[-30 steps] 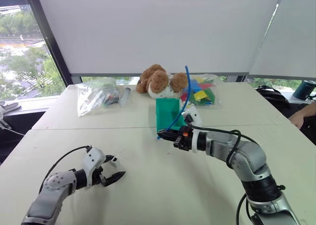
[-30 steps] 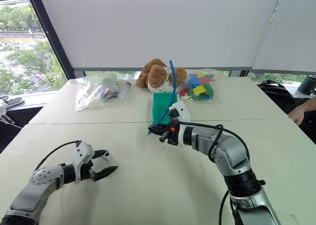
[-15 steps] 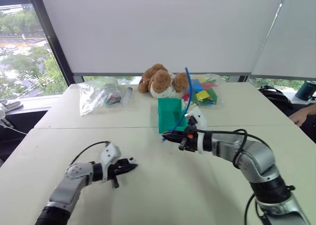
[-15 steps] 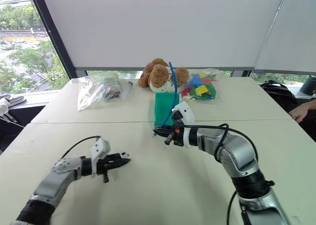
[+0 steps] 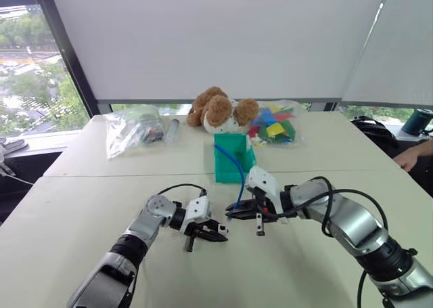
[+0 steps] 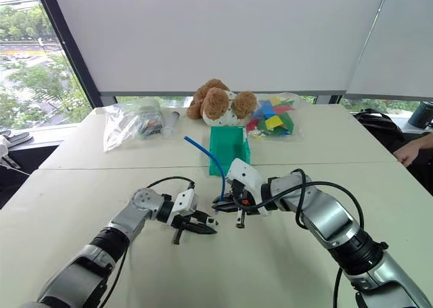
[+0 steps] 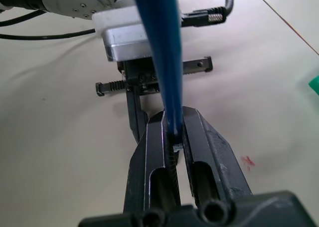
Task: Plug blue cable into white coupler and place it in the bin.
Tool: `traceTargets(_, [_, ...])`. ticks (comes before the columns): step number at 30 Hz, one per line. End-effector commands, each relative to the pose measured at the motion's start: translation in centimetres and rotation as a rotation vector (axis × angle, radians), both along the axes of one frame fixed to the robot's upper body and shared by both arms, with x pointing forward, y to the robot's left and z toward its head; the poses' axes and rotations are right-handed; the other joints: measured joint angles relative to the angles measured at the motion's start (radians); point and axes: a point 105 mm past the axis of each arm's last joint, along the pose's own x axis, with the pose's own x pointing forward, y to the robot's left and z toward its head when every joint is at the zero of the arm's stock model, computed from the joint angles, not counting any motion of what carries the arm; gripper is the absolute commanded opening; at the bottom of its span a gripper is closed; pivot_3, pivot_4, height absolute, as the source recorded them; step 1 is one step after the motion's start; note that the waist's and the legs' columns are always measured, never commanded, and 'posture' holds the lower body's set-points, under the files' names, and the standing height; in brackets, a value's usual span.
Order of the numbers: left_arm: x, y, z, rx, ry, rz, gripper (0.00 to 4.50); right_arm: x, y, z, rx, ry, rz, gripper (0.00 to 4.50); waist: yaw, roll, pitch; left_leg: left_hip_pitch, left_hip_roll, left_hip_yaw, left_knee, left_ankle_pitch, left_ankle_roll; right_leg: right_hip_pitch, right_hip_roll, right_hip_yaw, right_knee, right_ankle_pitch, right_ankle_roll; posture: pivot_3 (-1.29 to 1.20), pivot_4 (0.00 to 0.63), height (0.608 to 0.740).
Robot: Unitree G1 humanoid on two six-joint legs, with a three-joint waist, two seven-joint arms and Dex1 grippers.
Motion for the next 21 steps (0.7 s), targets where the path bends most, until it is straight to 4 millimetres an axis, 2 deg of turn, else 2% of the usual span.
traceTargets(1, [0.0,0.0,-1.6,0.054,-0.019,0.003,0.37,0.0,0.9,0.4,-0.005,-0.036,0.035,0.0,0.004,0.0,0.0,0.0,0.0,0.0,0.001,0.0,0.0,0.001,0.0,0.0,0.0,0.0,0.0,0.0,0.15,0.74])
traceTargets(10, [0.0,0.3,-2.3,0.062,-0.04,0.011,0.37,0.1,1.6,-0.8,-0.039,-0.03,0.056,0.0,0.019,-0.002,-0.002,0.004,0.0,0.0,0.002,0.0,0.0,0.005,-0.001,0.0,0.0,0.0,0.0,0.0,0.15,0.74])
traceTargets(21, [-0.2,0.2,-2.5,0.059,-0.029,0.006,0.37,0.5,0.5,-1.1,-0.111,-0.069,0.053,0.0,0.018,-0.002,-0.002,0.01,0.0,-0.001,0.001,0.0,0.0,0.011,0.0,0.0,0.0,0.0,0.0,0.0,0.15,0.74])
